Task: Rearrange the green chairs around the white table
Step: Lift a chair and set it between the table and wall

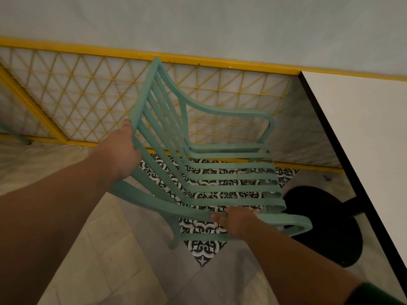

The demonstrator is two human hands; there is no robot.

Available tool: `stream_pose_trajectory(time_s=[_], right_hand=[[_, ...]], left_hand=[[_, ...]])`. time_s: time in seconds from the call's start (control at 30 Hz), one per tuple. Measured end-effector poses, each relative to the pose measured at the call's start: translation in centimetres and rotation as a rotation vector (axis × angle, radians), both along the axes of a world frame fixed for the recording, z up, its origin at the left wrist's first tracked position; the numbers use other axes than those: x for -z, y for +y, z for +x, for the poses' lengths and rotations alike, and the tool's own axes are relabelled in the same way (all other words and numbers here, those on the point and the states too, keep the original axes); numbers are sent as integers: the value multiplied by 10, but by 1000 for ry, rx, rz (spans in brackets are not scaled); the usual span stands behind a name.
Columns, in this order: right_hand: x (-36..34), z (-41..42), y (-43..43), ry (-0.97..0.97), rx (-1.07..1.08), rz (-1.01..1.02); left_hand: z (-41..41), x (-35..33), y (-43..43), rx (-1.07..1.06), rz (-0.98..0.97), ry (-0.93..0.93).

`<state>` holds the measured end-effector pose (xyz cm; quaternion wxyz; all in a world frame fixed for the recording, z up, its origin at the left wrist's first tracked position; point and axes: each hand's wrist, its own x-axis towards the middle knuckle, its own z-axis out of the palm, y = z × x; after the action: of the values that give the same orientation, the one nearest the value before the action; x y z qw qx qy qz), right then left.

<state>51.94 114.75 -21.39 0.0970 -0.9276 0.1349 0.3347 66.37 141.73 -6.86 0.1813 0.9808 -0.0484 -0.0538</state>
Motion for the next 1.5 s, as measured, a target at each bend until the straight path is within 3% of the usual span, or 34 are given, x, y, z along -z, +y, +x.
stream_pose_trajectory(time_s=[0.27,0.43,0.6,0.77,0.93,1.0,1.13,1.23,1.33,1.5], right_hand=[[0,-1,3,-2,-10,-30],[-9,-25,-10,-96,-5,110],[-34,-25,-14,22,31,186],[-54,-39,5,81,131,197],[-135,-72,16,-86,285,194],[-177,-82,18,-173,330,205],[-239,-83,19,-308,369,186],[-264,-73,18,-417,298,139],[-275,-59,17,-467,238,111],[-277,-44,17,-387,244,169]], left_hand=[[8,6,2,4,21,-32],[8,5,4,29,-30,-16],[16,-7,8,48,39,-6],[27,-2,13,64,73,52],[11,-42,24,165,110,264],[-7,-68,32,248,196,196],[-47,-106,52,342,81,-5],[-54,-127,59,501,104,-84],[-48,-147,58,556,163,-80],[-32,-160,45,575,200,-56]])
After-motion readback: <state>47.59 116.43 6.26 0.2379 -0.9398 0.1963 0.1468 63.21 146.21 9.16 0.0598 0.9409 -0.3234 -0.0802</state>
